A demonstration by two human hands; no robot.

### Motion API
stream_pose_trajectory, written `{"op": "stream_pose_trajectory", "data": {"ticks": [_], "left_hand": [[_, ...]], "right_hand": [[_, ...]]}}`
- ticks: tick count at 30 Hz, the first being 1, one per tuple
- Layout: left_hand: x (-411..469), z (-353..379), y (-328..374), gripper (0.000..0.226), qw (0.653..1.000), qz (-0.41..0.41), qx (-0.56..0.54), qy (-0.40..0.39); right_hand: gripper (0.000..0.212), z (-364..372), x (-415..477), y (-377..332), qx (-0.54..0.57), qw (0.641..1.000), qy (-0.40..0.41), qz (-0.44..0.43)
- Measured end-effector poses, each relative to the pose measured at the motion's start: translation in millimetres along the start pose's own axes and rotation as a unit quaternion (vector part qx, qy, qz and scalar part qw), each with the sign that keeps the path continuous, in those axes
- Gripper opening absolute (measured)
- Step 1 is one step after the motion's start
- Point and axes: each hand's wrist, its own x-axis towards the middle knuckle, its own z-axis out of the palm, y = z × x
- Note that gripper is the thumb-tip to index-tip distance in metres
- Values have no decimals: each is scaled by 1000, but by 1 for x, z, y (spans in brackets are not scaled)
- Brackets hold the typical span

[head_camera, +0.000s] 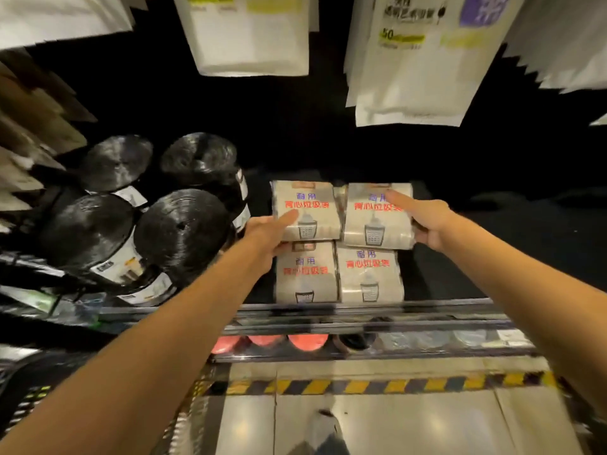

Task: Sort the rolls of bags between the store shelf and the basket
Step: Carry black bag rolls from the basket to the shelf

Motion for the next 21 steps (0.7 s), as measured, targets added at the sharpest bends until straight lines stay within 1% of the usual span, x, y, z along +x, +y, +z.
{"op": "stream_pose_trajectory", "data": {"ticks": [3, 6, 8, 9, 11, 12, 13, 16, 17, 21], "left_hand": [[18, 7, 1, 13, 1000, 14, 5, 16], [28, 10, 2, 12, 999, 39, 18, 16], [33, 14, -3, 19, 998, 56, 18, 26], [34, 15, -6, 21, 997, 70, 18, 36], [35, 16, -13, 24, 993, 98, 23, 55], [34, 15, -15, 26, 993, 106, 24, 55], [33, 13, -18, 28, 993, 109, 19, 44], [33, 7, -23, 27, 992, 128, -4, 3], [33, 5, -24, 28, 990, 139, -7, -3], [35, -4, -28, 33, 984, 175, 1, -39]], "right_hand": [[33, 6, 25, -2, -33, 999, 22, -17], [34, 9, 39, -9, -46, 999, 18, -21], [36, 11, 46, -13, -45, 998, 24, -23], [45, 13, 48, -13, -43, 998, 35, -25], [82, 17, 51, -7, -38, 996, 74, -24], [94, 18, 53, -3, -40, 994, 95, -21], [92, 20, 55, 2, -37, 993, 106, -23], [43, 30, 51, 14, -8, 994, 108, -24], [36, 33, 51, 18, -2, 994, 106, -24], [32, 37, 52, 23, -19, 993, 111, -41]]}}
